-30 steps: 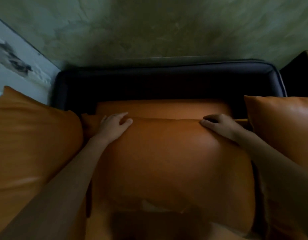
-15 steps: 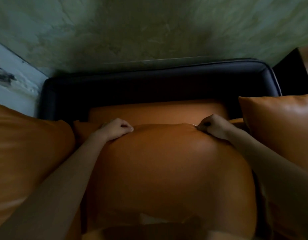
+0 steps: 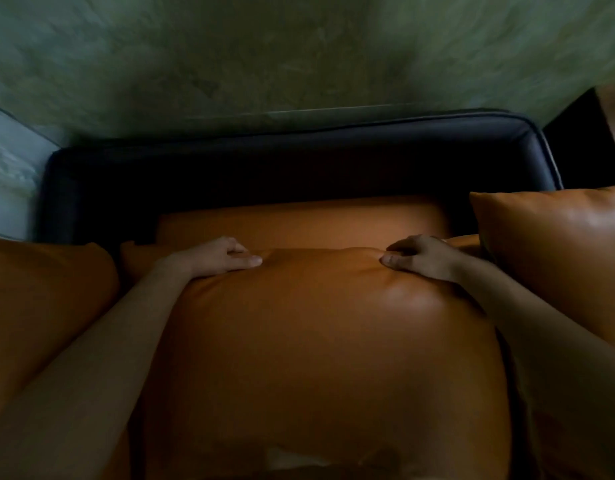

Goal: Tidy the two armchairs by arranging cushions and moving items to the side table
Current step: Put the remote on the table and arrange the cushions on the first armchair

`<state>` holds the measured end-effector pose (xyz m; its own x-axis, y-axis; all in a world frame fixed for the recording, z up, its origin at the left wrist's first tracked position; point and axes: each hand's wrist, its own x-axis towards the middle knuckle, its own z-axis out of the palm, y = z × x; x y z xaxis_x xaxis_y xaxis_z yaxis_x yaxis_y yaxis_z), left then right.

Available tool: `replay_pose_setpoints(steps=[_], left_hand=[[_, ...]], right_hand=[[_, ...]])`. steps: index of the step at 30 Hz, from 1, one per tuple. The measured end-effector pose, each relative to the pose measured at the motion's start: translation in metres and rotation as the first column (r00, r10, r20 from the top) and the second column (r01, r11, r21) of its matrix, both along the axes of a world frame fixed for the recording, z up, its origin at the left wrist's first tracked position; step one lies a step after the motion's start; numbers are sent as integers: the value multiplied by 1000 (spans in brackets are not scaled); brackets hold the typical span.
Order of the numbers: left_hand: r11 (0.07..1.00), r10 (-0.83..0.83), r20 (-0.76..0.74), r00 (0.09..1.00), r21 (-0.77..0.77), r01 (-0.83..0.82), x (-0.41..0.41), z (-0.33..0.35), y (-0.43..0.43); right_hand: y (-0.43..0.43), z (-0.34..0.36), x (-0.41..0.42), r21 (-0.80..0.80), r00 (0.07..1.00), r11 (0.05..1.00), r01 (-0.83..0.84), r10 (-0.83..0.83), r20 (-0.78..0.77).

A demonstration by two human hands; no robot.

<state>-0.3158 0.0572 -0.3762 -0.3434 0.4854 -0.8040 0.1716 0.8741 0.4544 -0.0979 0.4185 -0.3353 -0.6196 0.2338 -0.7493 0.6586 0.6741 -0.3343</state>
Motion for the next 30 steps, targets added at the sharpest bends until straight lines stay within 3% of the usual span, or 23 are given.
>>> replay_pose_setpoints(steps=[5,9,15,20,26,30], left_hand=[[991,-11,15,1000,136,9,2,-8,4],[983,-10,-15,1000,183,13,7,-16,6],[961,123,-305,945,275,-36,18,-5,2],[954,154,-417,896,300,-25,19,24,2],[911,252,-440,862,408,-58,-6,76,18],[864,341,-587,735,503,1,-37,108,39]], right_hand=[[2,-6,-1,-34,998,999,-8,6,-62],[-4,-9,0,27,989,999,-30,34,-142],[-10,4,3,119,954,992,46,-8,-301],[-11,30,1,142,912,989,49,14,-411],[12,69,-22,223,799,971,92,62,-599],[32,95,-49,304,662,943,132,144,-735]])
